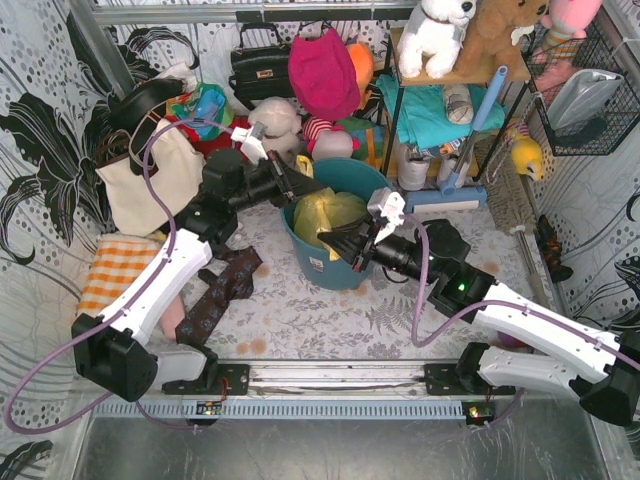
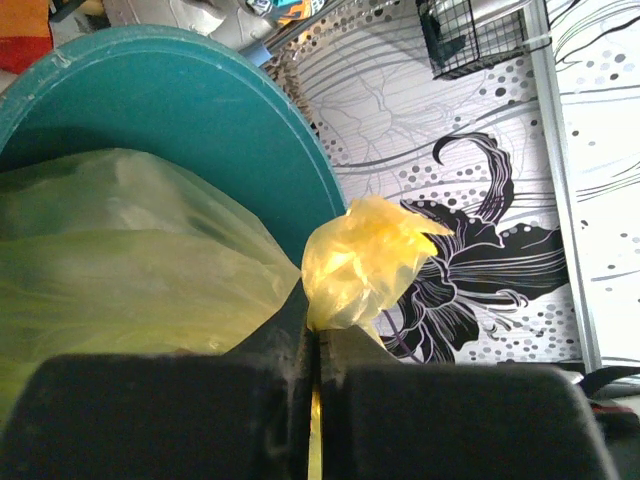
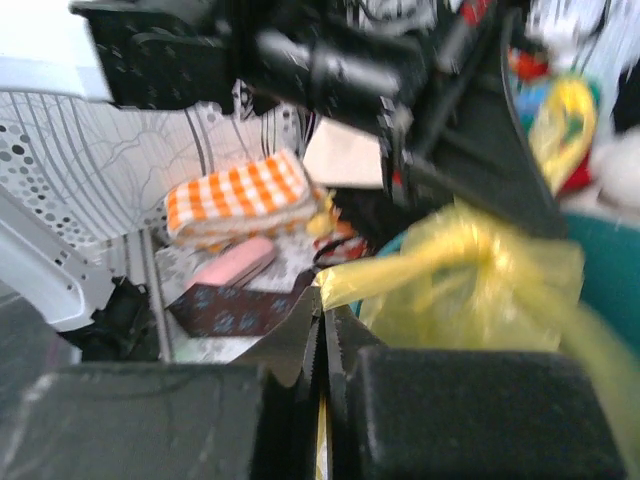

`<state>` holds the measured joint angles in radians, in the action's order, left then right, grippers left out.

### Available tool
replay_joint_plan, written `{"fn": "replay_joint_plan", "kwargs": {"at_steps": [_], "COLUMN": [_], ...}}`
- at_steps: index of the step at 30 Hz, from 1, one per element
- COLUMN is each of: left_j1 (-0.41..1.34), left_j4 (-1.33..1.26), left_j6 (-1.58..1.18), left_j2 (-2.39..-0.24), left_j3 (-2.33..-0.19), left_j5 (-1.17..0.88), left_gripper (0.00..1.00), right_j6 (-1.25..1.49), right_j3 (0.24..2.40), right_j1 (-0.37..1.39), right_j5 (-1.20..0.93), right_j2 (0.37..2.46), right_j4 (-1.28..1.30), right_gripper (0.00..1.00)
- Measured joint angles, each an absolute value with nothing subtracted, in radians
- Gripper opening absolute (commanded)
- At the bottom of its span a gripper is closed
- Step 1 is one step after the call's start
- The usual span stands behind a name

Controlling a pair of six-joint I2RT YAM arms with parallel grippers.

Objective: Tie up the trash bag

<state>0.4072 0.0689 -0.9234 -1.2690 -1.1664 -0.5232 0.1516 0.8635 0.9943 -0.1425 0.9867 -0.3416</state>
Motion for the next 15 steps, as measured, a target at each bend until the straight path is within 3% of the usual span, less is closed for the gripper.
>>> {"fn": "replay_joint_plan", "kwargs": {"at_steps": [3, 15], "left_j1": [0.407, 0.415], "left_j4": [0.06, 0.107], "left_j6": [-0.907, -0.72], "left_j2": [-1.289, -1.417], "left_j3": [-1.17, -1.363], "left_j5": [-0.538, -0.553], "left_gripper": [0.0, 0.0], "right_j6": [0.001, -0.423], "right_j3": [0.862, 0.787], "right_j1": [0.994, 0.992], "right_j5": [-0.203, -0.395], "right_j2": [0.997, 1.003], "right_j4": [-0.44, -0.592], "right_gripper": [0.0, 0.0]}}
